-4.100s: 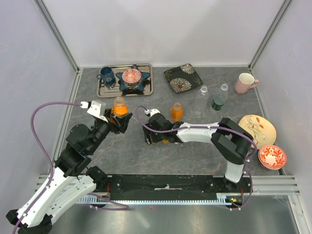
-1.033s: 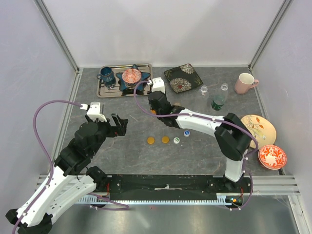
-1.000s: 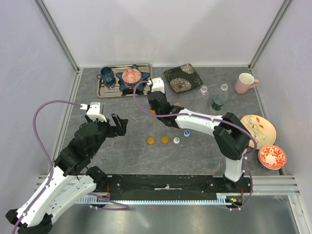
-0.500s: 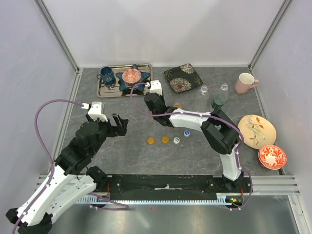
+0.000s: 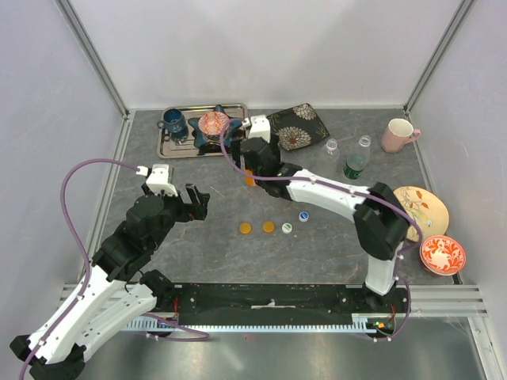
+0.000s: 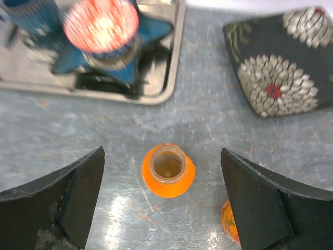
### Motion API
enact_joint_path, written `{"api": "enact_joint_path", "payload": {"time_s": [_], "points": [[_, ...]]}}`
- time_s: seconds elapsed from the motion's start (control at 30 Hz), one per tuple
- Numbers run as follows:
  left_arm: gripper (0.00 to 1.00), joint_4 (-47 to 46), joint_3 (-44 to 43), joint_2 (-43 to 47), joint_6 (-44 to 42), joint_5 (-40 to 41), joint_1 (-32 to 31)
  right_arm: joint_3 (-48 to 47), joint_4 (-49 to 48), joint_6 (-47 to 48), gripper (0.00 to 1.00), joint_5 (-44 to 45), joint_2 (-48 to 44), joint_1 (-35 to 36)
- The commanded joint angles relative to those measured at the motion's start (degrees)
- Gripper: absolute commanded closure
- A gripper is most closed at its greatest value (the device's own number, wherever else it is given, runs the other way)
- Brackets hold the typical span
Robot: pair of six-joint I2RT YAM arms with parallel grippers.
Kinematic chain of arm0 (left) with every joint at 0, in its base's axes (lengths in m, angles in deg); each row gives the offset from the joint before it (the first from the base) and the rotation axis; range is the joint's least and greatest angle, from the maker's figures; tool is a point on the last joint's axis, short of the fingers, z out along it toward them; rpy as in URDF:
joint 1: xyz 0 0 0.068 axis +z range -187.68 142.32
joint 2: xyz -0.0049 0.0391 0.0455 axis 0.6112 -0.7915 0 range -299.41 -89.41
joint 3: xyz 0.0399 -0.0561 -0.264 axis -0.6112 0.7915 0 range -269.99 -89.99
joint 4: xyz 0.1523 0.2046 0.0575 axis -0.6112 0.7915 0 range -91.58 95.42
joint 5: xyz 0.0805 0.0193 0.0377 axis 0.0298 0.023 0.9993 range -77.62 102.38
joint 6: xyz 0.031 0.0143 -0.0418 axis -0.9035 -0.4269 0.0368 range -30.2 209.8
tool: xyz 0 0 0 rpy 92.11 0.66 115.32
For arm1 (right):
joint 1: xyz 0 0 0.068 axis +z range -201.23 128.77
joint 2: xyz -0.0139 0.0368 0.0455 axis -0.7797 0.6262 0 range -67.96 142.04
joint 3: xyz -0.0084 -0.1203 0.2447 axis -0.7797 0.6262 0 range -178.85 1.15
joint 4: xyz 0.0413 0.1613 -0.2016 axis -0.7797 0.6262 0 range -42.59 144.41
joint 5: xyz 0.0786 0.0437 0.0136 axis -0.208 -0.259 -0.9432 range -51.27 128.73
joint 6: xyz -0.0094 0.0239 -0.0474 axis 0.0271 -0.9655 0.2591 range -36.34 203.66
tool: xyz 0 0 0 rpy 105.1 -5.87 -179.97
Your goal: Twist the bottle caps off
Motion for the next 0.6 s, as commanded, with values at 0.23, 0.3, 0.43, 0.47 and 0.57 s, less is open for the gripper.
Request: {"api": "enact_joint_path", "payload": {"time_s": [0.23,0.3,0.43,0.47,0.57], "points": [[0.01,-2.34,-0.66,-4.98,1.68,-1.53,-0.01,7.41,8.23,-0.56,0.02,-2.15,-39.10,0.27],[0.01,-2.16,-1.01,-8.32,4.22,-2.40,-0.01,13.54,11.04,-0.13,0.02,-3.38,-44.76,0.97],[0.01,-1.37,-2.85,-13.86,8.01,-4.16,-0.01,19.55,18.06,-0.12,0.02,-6.62,-56.71,2.90],[0.01,-1.28,-3.20,-14.66,8.54,-4.51,-0.01,20.25,20.69,-0.39,0.02,-7.33,-58.13,3.52],[0.01,-1.98,-3.56,-16.15,10.12,-6.01,-0.01,22.54,24.22,-2.14,0.02,-8.30,-61.65,5.80]]}}
